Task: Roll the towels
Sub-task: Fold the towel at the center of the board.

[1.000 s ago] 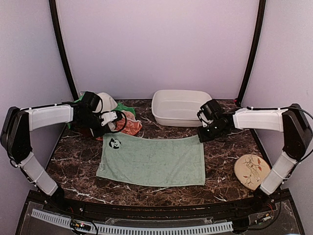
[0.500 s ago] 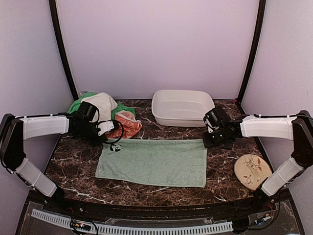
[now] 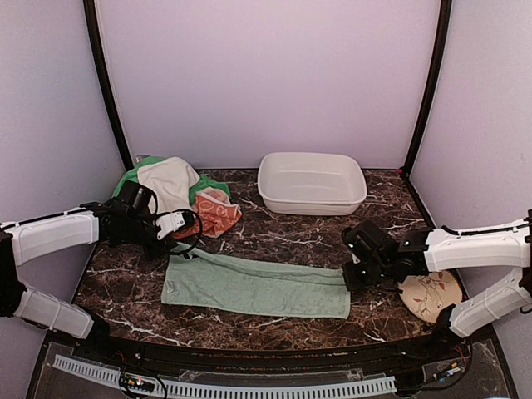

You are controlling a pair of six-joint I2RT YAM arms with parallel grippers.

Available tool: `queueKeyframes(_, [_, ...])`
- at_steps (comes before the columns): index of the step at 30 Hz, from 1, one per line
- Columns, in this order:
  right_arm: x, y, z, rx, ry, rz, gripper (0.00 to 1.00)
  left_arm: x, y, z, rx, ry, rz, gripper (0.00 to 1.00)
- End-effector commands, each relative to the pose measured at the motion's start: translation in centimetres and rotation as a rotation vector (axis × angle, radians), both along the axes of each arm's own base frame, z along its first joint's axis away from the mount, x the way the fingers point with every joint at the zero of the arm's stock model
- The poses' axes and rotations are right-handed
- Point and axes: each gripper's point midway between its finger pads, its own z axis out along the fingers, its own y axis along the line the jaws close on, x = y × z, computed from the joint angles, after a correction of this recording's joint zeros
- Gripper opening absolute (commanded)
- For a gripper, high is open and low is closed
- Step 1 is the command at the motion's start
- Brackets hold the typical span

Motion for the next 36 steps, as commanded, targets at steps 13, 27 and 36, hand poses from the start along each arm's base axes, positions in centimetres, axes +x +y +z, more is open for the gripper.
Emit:
queueKeyframes(13, [-3.0, -2.5, 1.0, -0.025, -0.001, -0.115, 0.00, -5.9, 0.5, -2.2, 0.039, 0.101, -0.046, 0.00])
queueKeyframes(27, [-6.2, -1.9, -0.3, -0.034, 0.036, -0.109, 0.00, -9.1, 0.1, -3.5, 0.060, 0.204, -0.085, 0.00])
queueKeyframes(36, [-7.2, -2.4, -1.3, -0.078, 0.040, -0.106, 0.00, -10.9, 0.8, -5.0, 0.063, 0.246, -0.077, 0.00])
